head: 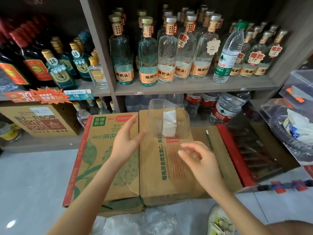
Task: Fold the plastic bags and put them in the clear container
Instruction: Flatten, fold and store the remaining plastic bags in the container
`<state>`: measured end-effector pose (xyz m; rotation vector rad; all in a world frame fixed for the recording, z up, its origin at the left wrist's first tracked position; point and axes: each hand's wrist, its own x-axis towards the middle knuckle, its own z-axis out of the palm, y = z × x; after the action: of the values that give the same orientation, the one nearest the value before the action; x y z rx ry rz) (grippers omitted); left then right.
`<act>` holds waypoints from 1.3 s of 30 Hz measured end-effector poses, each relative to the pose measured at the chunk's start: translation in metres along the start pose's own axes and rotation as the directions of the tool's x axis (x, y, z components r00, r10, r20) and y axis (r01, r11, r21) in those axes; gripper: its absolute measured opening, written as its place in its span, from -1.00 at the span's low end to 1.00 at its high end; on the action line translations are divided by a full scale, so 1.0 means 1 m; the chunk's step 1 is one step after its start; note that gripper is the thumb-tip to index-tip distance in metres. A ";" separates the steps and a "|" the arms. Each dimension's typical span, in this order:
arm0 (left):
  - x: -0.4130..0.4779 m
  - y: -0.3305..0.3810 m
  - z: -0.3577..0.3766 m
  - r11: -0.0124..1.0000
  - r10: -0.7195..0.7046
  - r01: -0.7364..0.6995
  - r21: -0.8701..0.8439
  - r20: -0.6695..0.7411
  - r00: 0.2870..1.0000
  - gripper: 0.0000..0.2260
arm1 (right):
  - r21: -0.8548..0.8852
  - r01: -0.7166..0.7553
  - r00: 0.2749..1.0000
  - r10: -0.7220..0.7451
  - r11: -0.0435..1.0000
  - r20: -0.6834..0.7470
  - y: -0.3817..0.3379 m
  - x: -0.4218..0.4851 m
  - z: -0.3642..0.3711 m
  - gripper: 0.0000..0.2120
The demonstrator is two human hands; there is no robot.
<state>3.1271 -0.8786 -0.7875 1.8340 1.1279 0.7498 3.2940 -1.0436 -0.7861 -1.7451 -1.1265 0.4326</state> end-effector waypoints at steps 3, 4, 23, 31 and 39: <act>-0.048 -0.041 -0.030 0.946 0.085 -0.053 0.319 -0.086 0.993 -0.52 | 0.025 0.025 0.999 -0.026 0.999 0.030 0.007 -0.043 0.019 -0.86; -0.062 -0.056 -0.040 0.917 0.078 -0.035 0.397 -0.093 0.993 -0.50 | 0.021 0.042 0.998 -0.043 0.999 0.044 0.011 -0.056 0.026 -0.82; -0.105 -0.135 -0.060 0.633 0.103 0.025 0.773 -0.116 0.988 -0.48 | -0.761 -0.338 0.604 0.748 0.553 0.275 0.184 -0.181 0.132 -0.26; -0.104 -0.143 -0.058 0.651 0.226 -0.022 0.759 -0.166 0.960 -0.56 | -0.864 -0.276 0.463 0.846 0.422 0.265 0.205 -0.200 0.143 -0.65; -0.104 -0.136 -0.061 0.645 0.163 -0.006 0.764 -0.130 0.978 -0.51 | -0.783 -0.164 0.682 0.643 0.600 0.349 0.139 -0.161 0.118 -0.81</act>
<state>2.9788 -0.9183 -0.8851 2.5751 1.6663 0.5275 3.1969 -1.1281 -0.9923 -2.7283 -1.4180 1.0409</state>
